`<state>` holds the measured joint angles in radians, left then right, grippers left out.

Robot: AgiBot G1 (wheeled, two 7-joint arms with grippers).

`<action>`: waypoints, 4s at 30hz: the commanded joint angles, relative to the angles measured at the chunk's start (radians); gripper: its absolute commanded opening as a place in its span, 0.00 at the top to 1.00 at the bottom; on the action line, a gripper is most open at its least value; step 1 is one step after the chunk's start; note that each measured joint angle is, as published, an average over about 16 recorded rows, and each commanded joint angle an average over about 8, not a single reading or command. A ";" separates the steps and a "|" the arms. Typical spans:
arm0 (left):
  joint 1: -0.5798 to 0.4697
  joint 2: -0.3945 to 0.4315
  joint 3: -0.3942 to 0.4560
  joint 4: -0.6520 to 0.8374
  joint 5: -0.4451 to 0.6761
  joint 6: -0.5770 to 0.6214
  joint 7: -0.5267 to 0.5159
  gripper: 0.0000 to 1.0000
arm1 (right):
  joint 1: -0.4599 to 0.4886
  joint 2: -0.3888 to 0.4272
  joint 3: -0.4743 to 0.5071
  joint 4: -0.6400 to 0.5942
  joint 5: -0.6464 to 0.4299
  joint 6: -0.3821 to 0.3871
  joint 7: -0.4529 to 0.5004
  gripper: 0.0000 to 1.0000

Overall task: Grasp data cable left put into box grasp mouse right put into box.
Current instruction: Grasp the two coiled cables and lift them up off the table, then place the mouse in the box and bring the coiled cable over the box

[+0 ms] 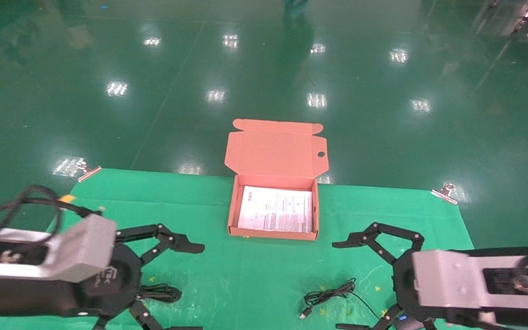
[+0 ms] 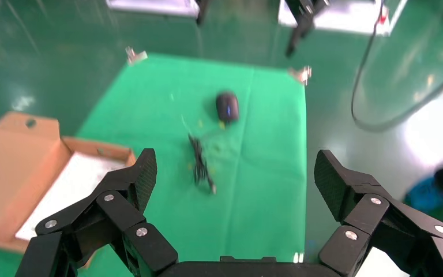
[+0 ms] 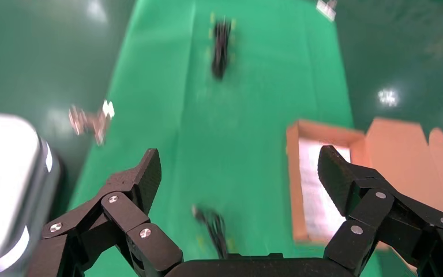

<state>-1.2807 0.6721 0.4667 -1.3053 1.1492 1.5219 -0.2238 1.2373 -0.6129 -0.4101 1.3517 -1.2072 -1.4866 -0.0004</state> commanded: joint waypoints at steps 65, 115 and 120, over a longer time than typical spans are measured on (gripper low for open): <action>-0.057 0.356 0.353 0.442 0.980 -0.397 -0.080 1.00 | -0.030 -0.454 -0.314 -0.421 -0.915 0.496 -0.309 0.94; -0.064 0.318 0.342 0.369 0.962 -0.381 -0.070 1.00 | -0.014 -0.419 -0.294 -0.372 -0.886 0.471 -0.298 1.00; -0.071 0.274 0.328 0.290 0.955 -0.370 -0.082 1.00 | 0.012 -0.367 -0.260 -0.311 -0.848 0.449 -0.277 1.00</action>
<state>-1.3532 0.9460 0.7948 -1.0225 2.1084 1.1533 -0.3103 1.2496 -0.9779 -0.6690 1.0438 -2.0611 -1.0313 -0.2740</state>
